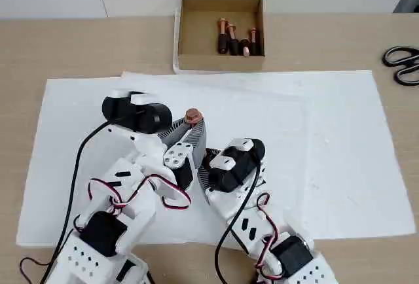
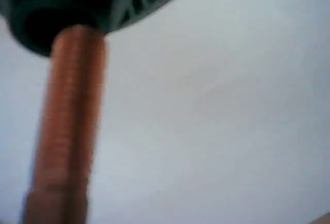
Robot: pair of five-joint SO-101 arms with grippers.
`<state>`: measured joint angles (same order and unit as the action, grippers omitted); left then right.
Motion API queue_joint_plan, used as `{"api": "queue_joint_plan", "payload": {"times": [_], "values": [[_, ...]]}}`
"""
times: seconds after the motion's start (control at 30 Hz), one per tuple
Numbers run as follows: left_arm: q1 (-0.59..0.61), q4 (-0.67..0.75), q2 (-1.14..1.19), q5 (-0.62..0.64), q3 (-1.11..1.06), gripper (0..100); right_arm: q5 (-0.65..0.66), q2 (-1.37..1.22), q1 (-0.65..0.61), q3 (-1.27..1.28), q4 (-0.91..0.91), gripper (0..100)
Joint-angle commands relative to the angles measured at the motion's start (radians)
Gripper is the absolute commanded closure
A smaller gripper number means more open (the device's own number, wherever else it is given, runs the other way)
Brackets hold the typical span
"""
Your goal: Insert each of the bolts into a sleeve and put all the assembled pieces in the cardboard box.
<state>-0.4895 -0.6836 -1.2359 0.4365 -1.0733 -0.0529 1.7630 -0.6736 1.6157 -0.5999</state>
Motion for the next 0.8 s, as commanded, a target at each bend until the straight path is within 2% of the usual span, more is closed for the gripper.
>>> {"api": "queue_joint_plan", "payload": {"times": [0.0,0.17,0.4,0.77], "values": [[-0.005,0.029,-0.015,0.003,0.005,99,-0.005,0.016,-0.018,-0.005,0.027,99.5],[-0.005,0.029,-0.014,0.003,0.004,99,0.043,0.016,-0.028,-0.005,0.027,99.5],[-0.003,0.071,-0.021,-0.031,-0.047,99,0.044,0.016,-0.025,-0.005,0.027,99.5],[-0.002,0.028,-0.021,-0.048,-0.058,99,0.046,0.016,-0.025,-0.005,0.027,99.5]]}}
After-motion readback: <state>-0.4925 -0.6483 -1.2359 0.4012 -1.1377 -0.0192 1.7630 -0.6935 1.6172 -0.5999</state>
